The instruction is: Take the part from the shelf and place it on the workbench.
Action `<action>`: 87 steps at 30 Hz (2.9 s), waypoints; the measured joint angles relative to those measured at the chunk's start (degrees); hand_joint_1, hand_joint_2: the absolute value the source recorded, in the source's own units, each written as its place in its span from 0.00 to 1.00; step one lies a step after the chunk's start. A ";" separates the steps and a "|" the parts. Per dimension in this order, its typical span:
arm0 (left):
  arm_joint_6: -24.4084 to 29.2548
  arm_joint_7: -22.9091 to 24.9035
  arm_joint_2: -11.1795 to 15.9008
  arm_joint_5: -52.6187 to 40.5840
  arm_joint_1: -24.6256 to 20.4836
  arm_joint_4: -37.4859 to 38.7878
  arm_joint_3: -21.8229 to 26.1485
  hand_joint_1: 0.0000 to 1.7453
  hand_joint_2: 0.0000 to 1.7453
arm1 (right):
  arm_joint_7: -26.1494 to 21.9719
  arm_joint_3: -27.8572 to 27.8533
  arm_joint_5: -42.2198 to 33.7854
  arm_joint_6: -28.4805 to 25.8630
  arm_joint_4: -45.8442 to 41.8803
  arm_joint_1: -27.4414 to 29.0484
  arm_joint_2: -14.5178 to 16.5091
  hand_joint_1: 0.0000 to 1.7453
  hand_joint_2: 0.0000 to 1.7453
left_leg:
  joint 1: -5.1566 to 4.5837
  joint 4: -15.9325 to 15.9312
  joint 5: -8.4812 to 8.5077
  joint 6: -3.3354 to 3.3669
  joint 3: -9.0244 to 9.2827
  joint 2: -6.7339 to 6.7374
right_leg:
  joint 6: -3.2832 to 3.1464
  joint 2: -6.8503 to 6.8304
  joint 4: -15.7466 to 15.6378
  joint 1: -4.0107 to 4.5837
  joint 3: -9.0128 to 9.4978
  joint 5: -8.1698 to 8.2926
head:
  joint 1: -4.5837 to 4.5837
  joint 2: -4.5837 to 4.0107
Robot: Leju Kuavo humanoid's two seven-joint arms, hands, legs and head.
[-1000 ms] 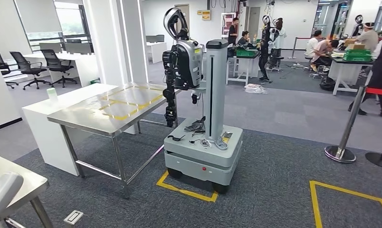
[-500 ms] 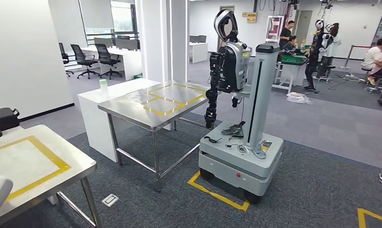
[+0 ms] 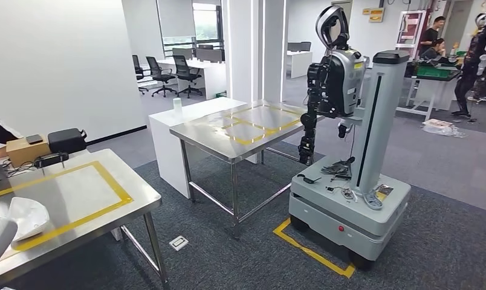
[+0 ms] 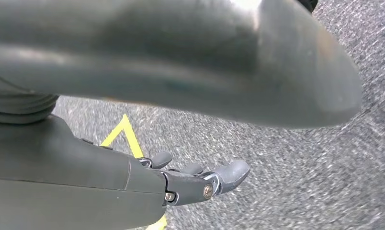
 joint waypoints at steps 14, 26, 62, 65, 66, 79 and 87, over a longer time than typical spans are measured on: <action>1.89 0.89 0.08 -1.56 1.42 -0.01 0.07 0.85 1.00 | 0.85 0.00 0.62 0.57 0.00 0.20 0.04 0.00 0.00 | -0.01 -6.58 2.35 3.37 2.75 -5.84 | 2.86 4.73 12.78 -0.38 -5.65 -4.80 | 0.20 0.00; 1.26 -0.32 -0.05 -4.03 -0.66 1.24 -0.24 0.85 1.00 | 0.84 -0.02 1.07 0.52 0.00 0.09 0.11 0.00 0.00 | 0.48 5.77 -3.23 0.33 -4.23 -2.54 | 0.29 3.23 -0.04 -0.42 -0.28 0.59 | 0.08 0.00; -13.68 -6.40 -14.05 -0.51 -27.21 15.44 -26.20 0.85 1.00 | 0.34 -1.44 1.80 1.03 0.00 -0.38 0.52 0.00 0.00 | -0.83 -6.47 3.10 4.51 1.92 -5.71 | 2.26 5.89 0.54 -0.26 -2.12 1.75 | 0.19 0.00; -13.65 -6.34 -14.24 -0.50 -27.52 15.81 -26.29 0.85 1.00 | 0.29 -1.44 1.84 1.03 0.00 -0.38 0.58 0.00 0.00 | -0.81 -7.09 3.32 4.52 2.15 -5.64 | 2.57 5.88 0.20 -0.34 -1.96 1.79 | 0.19 0.00; -13.62 -6.32 -14.38 -0.49 -27.65 15.87 -26.41 0.85 1.00 | 0.24 -1.44 1.91 1.03 0.00 -0.39 0.55 0.00 0.00 | -0.65 -7.76 3.60 4.35 2.50 -5.56 | 2.79 5.79 0.29 -0.29 -1.94 1.64 | 0.20 0.00; -12.10 -5.98 -13.75 0.26 -27.55 17.00 -28.01 0.85 1.00 | -0.19 -1.44 3.01 0.90 0.02 -0.29 0.35 0.00 0.00 | 0.27 -6.68 2.85 1.27 2.13 -5.57 | 3.82 5.99 1.50 -1.67 -2.56 1.14 | 0.19 0.00; -11.85 -6.16 -12.67 0.56 -26.66 17.09 -28.46 0.85 1.00 | -0.03 -1.44 3.27 0.85 0.02 -0.17 0.37 0.00 0.00 | 0.02 8.70 -3.56 1.26 -5.60 -2.48 | 1.04 4.54 1.39 -0.74 -2.32 1.08 | 0.13 0.00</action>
